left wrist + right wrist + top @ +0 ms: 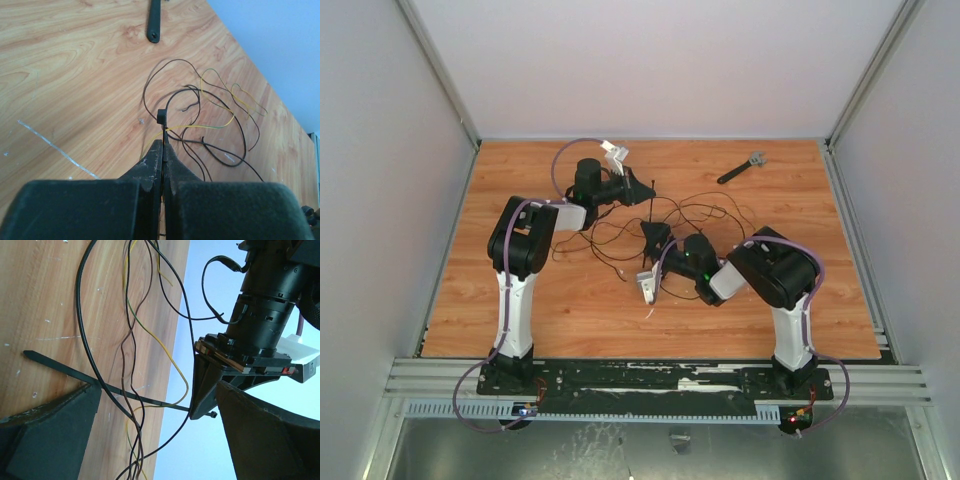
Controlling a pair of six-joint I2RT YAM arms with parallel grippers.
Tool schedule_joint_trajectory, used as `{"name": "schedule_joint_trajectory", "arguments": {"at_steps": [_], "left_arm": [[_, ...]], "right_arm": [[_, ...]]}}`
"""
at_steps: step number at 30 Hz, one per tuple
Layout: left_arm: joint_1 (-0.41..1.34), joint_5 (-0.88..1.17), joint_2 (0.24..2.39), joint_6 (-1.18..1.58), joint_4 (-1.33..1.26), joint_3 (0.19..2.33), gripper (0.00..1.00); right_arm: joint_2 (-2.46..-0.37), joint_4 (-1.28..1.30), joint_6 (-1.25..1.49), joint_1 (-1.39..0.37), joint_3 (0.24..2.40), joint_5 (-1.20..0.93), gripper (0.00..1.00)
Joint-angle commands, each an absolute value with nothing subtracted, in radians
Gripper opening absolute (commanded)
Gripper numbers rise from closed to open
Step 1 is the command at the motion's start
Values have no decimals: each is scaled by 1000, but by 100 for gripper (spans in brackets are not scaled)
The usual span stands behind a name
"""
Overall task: Zip-tie the wires
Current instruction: Tie the cable at the center of the board.
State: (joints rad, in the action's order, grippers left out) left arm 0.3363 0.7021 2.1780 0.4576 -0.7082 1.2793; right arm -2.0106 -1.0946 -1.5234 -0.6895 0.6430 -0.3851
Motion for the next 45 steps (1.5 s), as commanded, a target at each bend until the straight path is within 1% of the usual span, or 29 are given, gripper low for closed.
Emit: {"name": "schedule_joint_trajectory", "arguments": {"at_steps": [1,11,17,26,29,31,35,37,38,44,45], "left_arm": [[341,718,2186,460,-718,1311,0],[341,721,2187,464,-723,1310,0],[341,722,2186,465,-722,1311,0],[341,720,2184,461,-713,1315,0],[341,721,2185,462,-712,1317,0],[341,720,2186,461,-710,1319,0],[341,721,2188,460,-707,1321,0],[341,722,2188,459,-706,1322,0],[341,722,2188,459,-707,1322,0],[341,724,2189,459,-707,1322,0],[341,724,2188,459,-707,1322,0]], "right_arm": [[-2044,-988,-1482,-716,594,-373,99],[-2065,-1014,-1468,-751,587,-354,99],[-2064,-997,-1466,-763,587,-322,97],[-2060,-989,-1422,-773,584,-314,86],[-2063,-986,-1406,-775,588,-310,78],[-2060,-981,-1395,-776,592,-310,68],[-2054,-963,-1373,-778,610,-307,36],[-2054,-957,-1363,-777,619,-301,23],[-2054,-958,-1355,-777,622,-299,18],[-2035,-969,-1304,-778,630,-300,0],[-2028,-966,-1278,-777,633,-304,0]]}}
